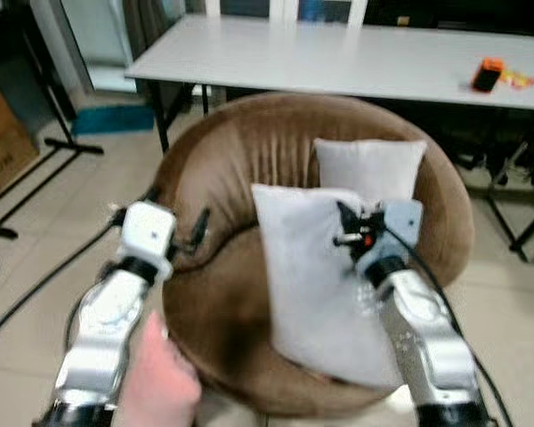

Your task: Move the pillow to the sofa from floor

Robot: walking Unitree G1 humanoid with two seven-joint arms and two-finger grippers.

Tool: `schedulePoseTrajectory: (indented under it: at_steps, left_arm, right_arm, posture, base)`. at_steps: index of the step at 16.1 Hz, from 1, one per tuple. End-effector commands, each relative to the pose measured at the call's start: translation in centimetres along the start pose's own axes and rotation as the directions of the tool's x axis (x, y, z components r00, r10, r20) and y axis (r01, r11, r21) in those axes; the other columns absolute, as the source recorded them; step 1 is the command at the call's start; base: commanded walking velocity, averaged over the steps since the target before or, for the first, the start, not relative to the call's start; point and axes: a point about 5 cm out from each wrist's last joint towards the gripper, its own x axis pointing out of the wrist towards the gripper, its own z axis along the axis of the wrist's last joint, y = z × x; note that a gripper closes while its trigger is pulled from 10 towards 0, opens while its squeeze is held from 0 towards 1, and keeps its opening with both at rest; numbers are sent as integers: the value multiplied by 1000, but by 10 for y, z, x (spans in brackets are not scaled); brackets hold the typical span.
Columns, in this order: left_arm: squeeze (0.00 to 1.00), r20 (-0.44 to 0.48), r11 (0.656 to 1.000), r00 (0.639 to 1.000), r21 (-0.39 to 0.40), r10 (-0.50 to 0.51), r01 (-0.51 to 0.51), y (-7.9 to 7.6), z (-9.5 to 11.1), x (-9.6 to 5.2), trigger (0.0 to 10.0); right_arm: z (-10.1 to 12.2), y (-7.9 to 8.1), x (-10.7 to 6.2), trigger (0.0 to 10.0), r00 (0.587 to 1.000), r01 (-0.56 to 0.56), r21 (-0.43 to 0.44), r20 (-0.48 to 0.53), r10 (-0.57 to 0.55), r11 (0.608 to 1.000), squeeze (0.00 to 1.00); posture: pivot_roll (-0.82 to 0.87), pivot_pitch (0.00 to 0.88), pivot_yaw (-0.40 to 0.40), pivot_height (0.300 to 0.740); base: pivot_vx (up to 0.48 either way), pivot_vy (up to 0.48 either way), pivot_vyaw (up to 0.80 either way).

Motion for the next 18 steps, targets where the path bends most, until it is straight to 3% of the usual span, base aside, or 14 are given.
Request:
schedulePoseTrajectory:
  at_steps: [1,4,9,10,16,17,18]
  left_arm:
    - [0,1,1000,1000,12,-22,22,1,1,-1,10000]
    - [0,-46,978,976,-12,-211,210,-12,-6,-10,10000]
    - [0,-96,924,919,-56,-381,378,-17,-10,-17,10000]
    - [0,-112,899,892,-76,-438,432,-17,-10,-20,10000]
    - [0,-156,837,822,-100,-547,538,-15,-10,-23,10000]
    - [0,-156,832,817,-105,-555,545,-16,-10,-22,10000]
    - [4,-156,828,813,-109,-560,550,-16,-9,-22,10000]
  right_arm:
    - [13,0,2,10000,998,2,6,66,-2,1000,0]
    - [12,1,6,10000,998,-12,40,60,10,999,0]
    - [5,-3,29,10000,999,-24,150,46,18,988,0]
    - [0,-10,46,10000,1000,-10,149,12,8,989,0]
    - [-15,-37,82,10000,969,204,72,-157,-191,976,0]
    - [-13,-41,86,10000,962,243,78,-152,-229,967,1000]
    - [-9,-44,88,10000,959,260,79,-136,-248,962,1000]
  posture:
    - [-22,0,3,740]
    - [-20,0,10,740]
    - [-7,0,10,740]
    - [0,0,7,740]
    - [6,0,9,740]
    - [7,0,11,740]
    - [7,0,11,740]
  base:
    - [0,0,0]
    - [0,0,0]
    - [0,0,0]
    - [0,0,0]
    - [0,0,0]
    - [0,0,0]
    - [0,0,0]
